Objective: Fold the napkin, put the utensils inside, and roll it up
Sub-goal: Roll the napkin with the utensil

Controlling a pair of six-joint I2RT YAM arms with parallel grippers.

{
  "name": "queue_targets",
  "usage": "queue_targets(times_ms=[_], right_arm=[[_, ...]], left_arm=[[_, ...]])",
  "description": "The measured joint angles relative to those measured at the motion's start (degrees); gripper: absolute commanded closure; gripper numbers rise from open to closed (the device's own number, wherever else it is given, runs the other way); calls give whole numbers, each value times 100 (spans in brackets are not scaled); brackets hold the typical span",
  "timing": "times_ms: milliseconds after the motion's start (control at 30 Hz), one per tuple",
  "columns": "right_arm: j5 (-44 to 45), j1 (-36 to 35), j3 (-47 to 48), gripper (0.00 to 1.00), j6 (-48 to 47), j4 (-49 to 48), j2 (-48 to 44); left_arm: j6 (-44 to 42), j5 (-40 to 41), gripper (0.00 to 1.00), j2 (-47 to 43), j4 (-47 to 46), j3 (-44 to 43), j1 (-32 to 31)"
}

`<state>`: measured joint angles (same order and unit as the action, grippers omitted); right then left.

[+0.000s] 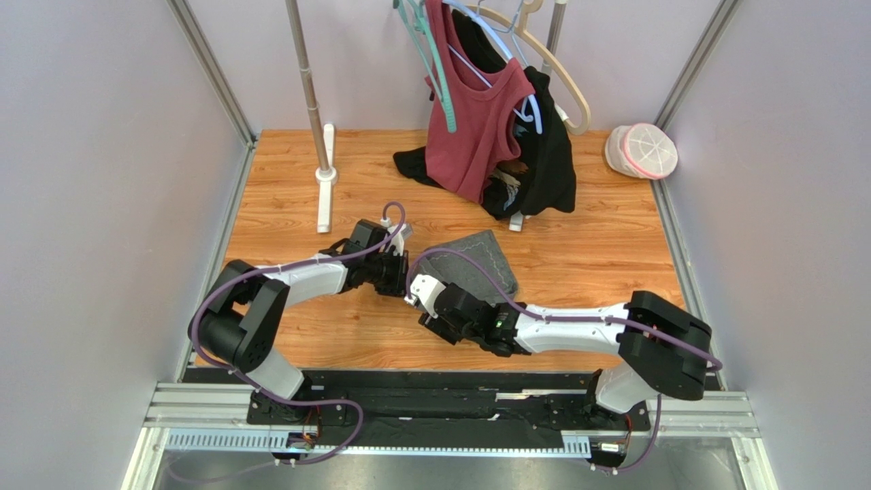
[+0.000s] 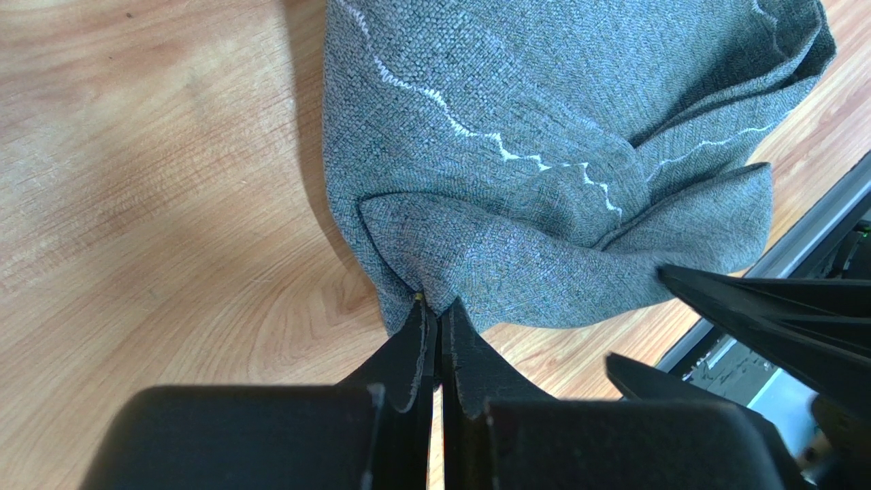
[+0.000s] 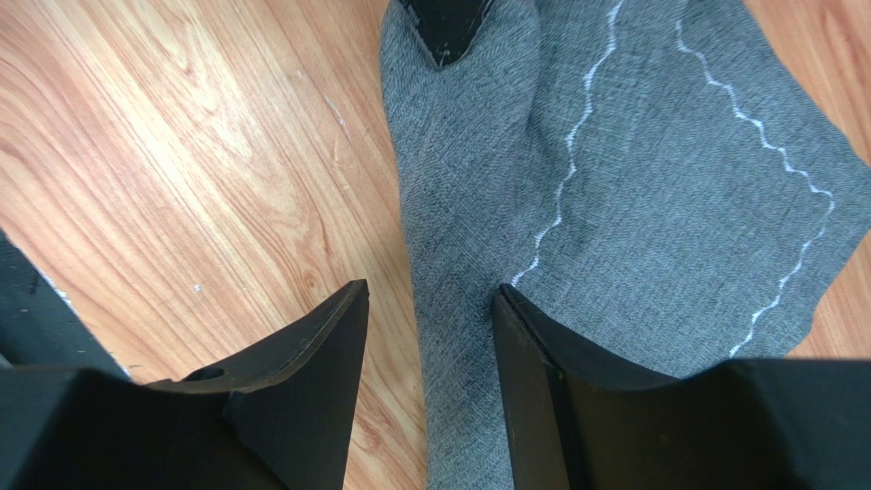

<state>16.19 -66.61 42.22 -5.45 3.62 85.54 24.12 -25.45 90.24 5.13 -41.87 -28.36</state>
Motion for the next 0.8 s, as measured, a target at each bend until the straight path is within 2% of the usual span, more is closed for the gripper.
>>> queue_targets(times_ms=[567,667,700,733,767,800], right_arm=[[13,343,0,47,-151,-295,579],[-144,509,0,52,-149,-352,603],[-214,540,0,66,-149,-361,610],[-304,575,2,70,-144,-365,612],[-398,603,9,73,-157,-363,621],[-527,634,11,74,-118,-372,643]], left_arm=[[-68,-72,100,57,118,-85,0],[-111,-120,100,61,125,-85,0],[-131,-140,98,61,125,-85,2],[-138,-151,92,61,122,-85,4],[-142,-160,76,61,120,-85,7],[-146,-168,67,61,107,-85,7]])
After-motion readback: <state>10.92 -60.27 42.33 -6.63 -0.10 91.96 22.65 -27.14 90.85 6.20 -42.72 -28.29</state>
